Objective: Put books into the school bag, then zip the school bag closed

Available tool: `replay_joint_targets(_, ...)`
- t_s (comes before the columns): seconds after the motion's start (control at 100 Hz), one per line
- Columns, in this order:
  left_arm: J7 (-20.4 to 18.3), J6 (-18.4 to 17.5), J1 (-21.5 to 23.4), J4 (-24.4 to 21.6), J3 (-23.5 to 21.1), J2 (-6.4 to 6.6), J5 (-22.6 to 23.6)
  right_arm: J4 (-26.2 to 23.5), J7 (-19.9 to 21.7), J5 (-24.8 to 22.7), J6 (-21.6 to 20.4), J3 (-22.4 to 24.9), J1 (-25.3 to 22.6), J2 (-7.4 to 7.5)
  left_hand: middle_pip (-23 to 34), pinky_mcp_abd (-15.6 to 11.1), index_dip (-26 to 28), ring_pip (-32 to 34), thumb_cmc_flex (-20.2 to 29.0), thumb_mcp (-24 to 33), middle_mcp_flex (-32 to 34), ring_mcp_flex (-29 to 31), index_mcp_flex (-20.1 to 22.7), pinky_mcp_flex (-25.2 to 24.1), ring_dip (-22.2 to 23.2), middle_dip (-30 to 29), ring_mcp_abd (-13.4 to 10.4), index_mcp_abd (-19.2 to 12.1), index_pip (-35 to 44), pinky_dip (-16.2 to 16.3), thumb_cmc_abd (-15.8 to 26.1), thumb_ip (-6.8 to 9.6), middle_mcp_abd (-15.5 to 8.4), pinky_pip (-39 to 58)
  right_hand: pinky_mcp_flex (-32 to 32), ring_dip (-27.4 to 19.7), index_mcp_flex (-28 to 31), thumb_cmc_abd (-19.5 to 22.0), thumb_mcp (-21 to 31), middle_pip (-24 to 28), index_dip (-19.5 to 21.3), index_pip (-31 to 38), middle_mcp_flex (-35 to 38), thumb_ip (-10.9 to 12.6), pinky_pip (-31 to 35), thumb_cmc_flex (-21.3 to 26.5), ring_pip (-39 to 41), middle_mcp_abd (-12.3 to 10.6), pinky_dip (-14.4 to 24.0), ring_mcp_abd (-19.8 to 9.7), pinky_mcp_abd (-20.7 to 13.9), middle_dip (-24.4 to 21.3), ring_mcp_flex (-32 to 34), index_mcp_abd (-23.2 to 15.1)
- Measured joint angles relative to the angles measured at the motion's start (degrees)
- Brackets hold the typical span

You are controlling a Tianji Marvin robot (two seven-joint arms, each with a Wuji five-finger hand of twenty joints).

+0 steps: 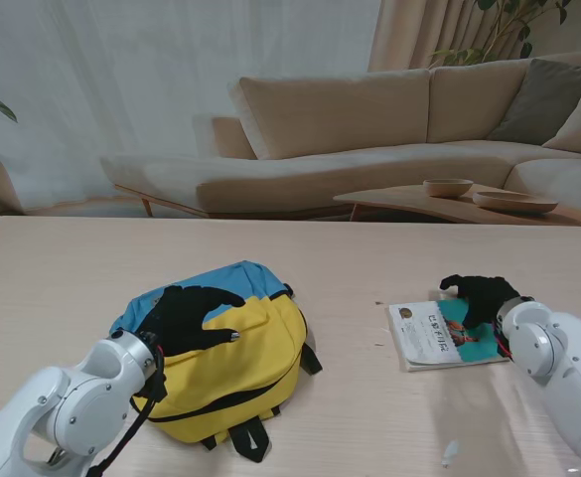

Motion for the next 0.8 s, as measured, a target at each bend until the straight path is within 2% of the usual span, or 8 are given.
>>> replay_joint_targets(0.34,-0.2,0.0,0.3,-0.3,-0.3,0.0,0.6,1.8,-2.9,0.1,-0.1,-2.4,1.4,0.05,0.7,0.0,0.0,0.0,0.0,0.0,0.0,0.0,0.0,0.1,0.0,0.0,0.0,0.0,0.7,0.0,0.0,0.0,0.0,0.0,2.1,4.6,7.3,-4.2,4.7,4.0,-2.7,7.7,2.9,0.1,1.5,0.2,9.0,0.8,0.6,0.1,1.6,5.4,4.7,2.1)
replay_joint_targets(0.42,-0.2,0.0,0.5,-0.4,-0.4,0.0,0.8,2.1,-3.4,0.1,-0.1,-2.8,1.6,0.04,0.7,0.0,0.0,0.0,0.0,0.0,0.0,0.0,0.0,0.1,0.0,0.0,-0.1,0.0,0.7,0.0,0.0,0.0,0.0,-0.6,2.3,7.6,8.1,-4.9,5.6,4.5,-2.7,8.2,3.5,-6.2,2.1,1.8,14.7,0.9,1.2,0.2,1.9,8.0,5.6,2.1)
replay_joint_targets(0.5,-0.1,0.0,0.6,-0.5,-0.4,0.0,0.9,2.4,-4.3,0.0,-0.1,-3.2,1.9,0.02,0.7,0.0,0.0,0.0,0.0,0.0,0.0,0.0,0.0,0.1,0.0,0.0,-0.1,0.0,0.7,0.0,0.0,0.0,-0.1,-0.6,2.9,10.3,9.4,-6.2,5.3,4.5,-2.7,8.4,5.2,-10.7,2.7,3.6,20.0,1.0,1.2,0.1,2.3,11.3,7.2,3.0)
replay_joint_targets(0.6,0.0,-0.2,0.7,-0.5,-0.5,0.0,1.1,2.8,-5.7,-0.2,-0.2,-3.5,2.1,-0.06,0.8,0.0,0.0,0.0,0.0,0.0,0.0,0.0,0.0,0.1,0.0,0.0,-0.1,0.0,0.7,0.0,0.0,0.0,-0.1,-0.6,3.6,11.9,12.2,-7.6,4.5,4.5,-3.4,9.6,8.0,-12.9,2.9,4.9,23.6,1.0,1.8,0.3,2.8,14.8,8.9,3.3)
replay_joint_targets(0.69,0.0,-0.3,0.8,-0.6,-0.6,0.0,1.3,3.3,-6.9,-0.3,-0.3,-3.7,2.3,-0.11,0.8,0.0,0.0,0.0,0.0,0.0,0.0,0.0,0.0,0.1,0.0,0.0,-0.1,0.0,0.7,0.0,0.0,0.0,-0.1,-0.6,4.7,12.5,14.6,-8.3,4.4,4.4,-3.5,10.0,10.2,-13.1,3.0,5.0,26.2,1.0,1.8,1.0,3.3,17.6,10.3,3.3)
replay_joint_targets(0.72,0.0,-0.3,0.8,-0.6,-0.6,0.0,1.3,3.4,-7.3,-0.3,-0.3,-3.8,2.3,-0.14,0.8,0.0,0.0,0.0,0.0,0.0,0.0,0.0,0.0,0.1,0.0,0.2,-0.1,0.0,0.7,0.0,0.0,0.0,-0.1,-0.6,5.3,12.5,15.7,-7.7,4.5,4.4,-3.5,10.0,12.4,-13.2,3.0,6.9,27.9,1.0,1.8,2.1,4.0,19.1,12.1,3.3)
replay_joint_targets(0.75,0.0,-0.4,0.8,-0.6,-0.7,0.0,1.4,3.6,-7.7,-0.3,-0.3,-3.9,2.4,-0.18,0.8,0.0,0.0,0.0,0.0,0.0,0.0,0.0,0.0,0.1,0.0,0.4,-0.2,0.0,0.7,0.0,0.0,0.0,-0.1,-0.6,5.9,12.5,16.8,-6.3,5.3,8.4,-3.5,10.7,13.3,-13.1,3.5,8.8,30.4,1.0,1.8,2.4,4.7,19.7,13.7,3.4)
replay_joint_targets(0.8,0.0,-0.5,0.9,-0.6,-0.8,0.0,1.4,3.9,-8.4,-0.3,-0.4,-3.9,2.3,-0.28,0.9,0.0,0.0,0.0,0.0,0.0,0.0,0.0,0.0,0.1,0.0,0.5,-0.7,0.0,0.7,0.0,0.0,0.0,-0.1,-0.6,6.8,12.3,19.8,-5.9,5.6,8.7,-3.6,11.5,14.9,-13.1,3.7,9.2,32.0,1.0,1.9,3.5,5.9,19.7,14.9,3.7)
